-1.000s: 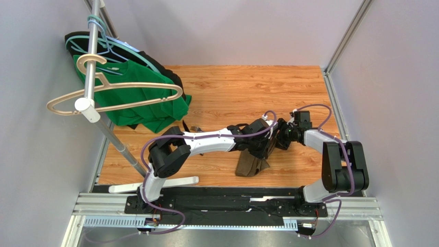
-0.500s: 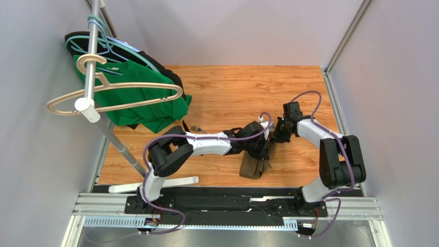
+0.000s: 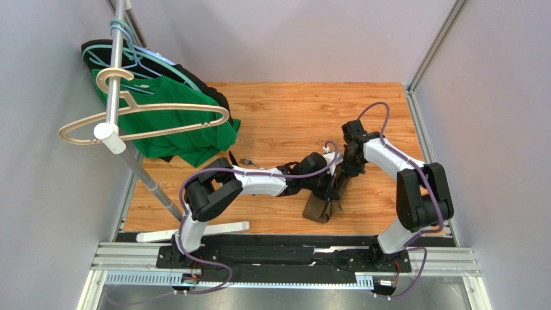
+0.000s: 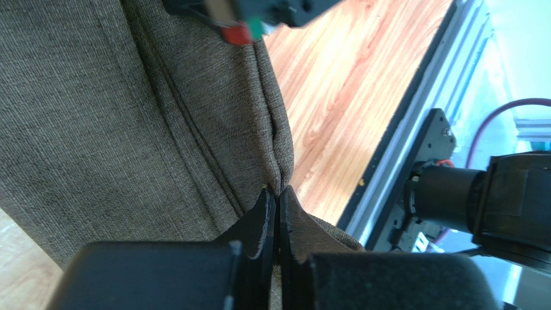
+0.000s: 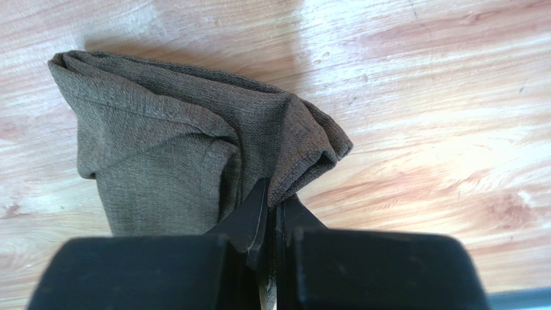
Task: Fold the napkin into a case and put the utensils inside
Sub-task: Pick up the 2/3-rectangle-folded napkin from the center of the board, then fold the 2/3-rectangle-folded napkin at the center of the board.
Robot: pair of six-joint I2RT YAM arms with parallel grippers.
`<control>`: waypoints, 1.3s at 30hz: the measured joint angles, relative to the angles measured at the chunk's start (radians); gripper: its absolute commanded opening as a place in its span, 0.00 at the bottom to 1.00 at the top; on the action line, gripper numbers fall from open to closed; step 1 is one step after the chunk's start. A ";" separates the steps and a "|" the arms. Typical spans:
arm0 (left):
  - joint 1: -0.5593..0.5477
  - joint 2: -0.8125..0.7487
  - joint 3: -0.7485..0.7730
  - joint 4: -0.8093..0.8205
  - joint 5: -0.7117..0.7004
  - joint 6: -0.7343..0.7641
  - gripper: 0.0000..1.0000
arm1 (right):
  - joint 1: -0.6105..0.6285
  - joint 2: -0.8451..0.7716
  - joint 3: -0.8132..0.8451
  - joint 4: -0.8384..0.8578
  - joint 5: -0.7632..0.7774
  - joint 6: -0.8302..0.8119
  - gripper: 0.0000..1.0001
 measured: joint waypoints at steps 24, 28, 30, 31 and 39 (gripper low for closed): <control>-0.067 -0.003 0.146 -0.138 -0.307 0.252 0.96 | 0.017 0.097 0.120 -0.166 -0.026 0.136 0.00; -0.068 0.024 0.191 -0.186 -0.336 0.265 0.94 | 0.001 0.107 0.127 -0.166 -0.040 0.140 0.00; -0.069 0.044 0.213 -0.209 -0.348 0.266 0.93 | -0.008 0.116 0.130 -0.164 -0.046 0.144 0.00; -0.070 0.053 0.222 -0.219 -0.355 0.266 0.93 | -0.010 0.120 0.130 -0.161 -0.049 0.146 0.00; -0.085 0.081 0.239 -0.236 -0.400 0.266 0.99 | -0.017 0.132 0.131 -0.159 -0.073 0.165 0.00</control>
